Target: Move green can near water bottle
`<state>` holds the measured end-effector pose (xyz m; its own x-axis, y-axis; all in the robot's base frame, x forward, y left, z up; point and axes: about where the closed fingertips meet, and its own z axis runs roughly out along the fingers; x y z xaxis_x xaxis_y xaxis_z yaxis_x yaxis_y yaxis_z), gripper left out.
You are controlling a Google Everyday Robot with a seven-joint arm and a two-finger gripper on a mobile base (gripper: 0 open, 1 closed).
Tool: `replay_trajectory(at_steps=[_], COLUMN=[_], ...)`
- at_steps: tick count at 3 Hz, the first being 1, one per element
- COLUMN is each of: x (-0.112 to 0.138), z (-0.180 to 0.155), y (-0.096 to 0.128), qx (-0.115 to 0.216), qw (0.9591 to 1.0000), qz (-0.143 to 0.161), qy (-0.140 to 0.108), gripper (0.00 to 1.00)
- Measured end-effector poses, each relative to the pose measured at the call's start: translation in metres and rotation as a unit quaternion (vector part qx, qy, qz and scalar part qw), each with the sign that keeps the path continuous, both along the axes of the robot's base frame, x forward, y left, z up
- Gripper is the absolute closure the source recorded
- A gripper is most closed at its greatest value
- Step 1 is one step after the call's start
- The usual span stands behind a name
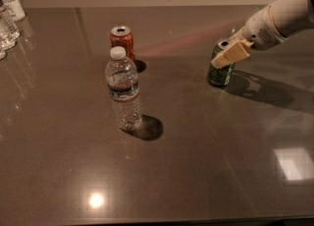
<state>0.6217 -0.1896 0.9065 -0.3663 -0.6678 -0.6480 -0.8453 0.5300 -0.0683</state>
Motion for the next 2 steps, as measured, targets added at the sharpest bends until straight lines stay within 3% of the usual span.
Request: replay_trajectory(at_steps=[2], x=[-0.017], z=[0.011], y=[0.020], qx=[0.017], qw=[0.9994], qz=[0.026], qy=[0.012], gripper=[0.83])
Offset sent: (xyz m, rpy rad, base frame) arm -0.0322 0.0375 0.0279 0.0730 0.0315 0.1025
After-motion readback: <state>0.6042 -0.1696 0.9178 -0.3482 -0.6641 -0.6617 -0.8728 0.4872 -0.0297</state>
